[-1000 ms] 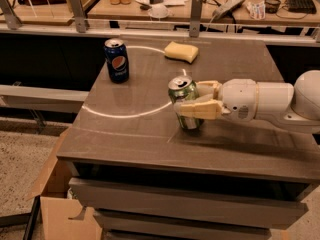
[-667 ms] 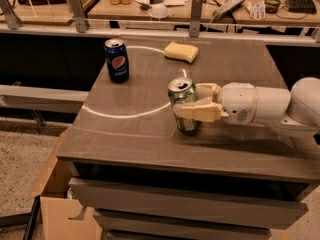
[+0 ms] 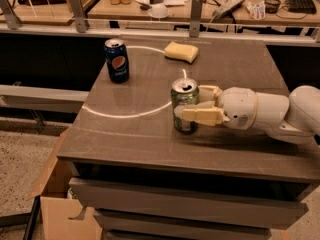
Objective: Place green can upright
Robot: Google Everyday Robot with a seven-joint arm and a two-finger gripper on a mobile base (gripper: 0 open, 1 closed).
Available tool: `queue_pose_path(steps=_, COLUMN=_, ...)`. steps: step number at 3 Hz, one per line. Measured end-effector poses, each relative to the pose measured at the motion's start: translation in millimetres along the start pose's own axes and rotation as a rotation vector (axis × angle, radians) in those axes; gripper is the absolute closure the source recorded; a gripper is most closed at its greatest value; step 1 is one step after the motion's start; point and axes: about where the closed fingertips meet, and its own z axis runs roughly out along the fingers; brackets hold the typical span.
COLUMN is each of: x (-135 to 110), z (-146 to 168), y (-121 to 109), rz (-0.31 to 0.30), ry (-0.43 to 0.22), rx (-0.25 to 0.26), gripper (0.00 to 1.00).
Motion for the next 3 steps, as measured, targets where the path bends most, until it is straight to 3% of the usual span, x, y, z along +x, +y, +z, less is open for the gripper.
queue_pose_path(steps=1, x=-1, z=-1, y=0, rz=-0.011, ry=0.002, rx=-0.010, gripper=0.00)
queue_pose_path(steps=2, x=-7, z=-11, y=-4, rz=-0.035, ry=0.049, rx=0.011, gripper=0.00)
queue_pose_path(steps=3, x=-23, z=-51, y=-13, rz=-0.085, ry=0.175, rx=0.095, gripper=0.00)
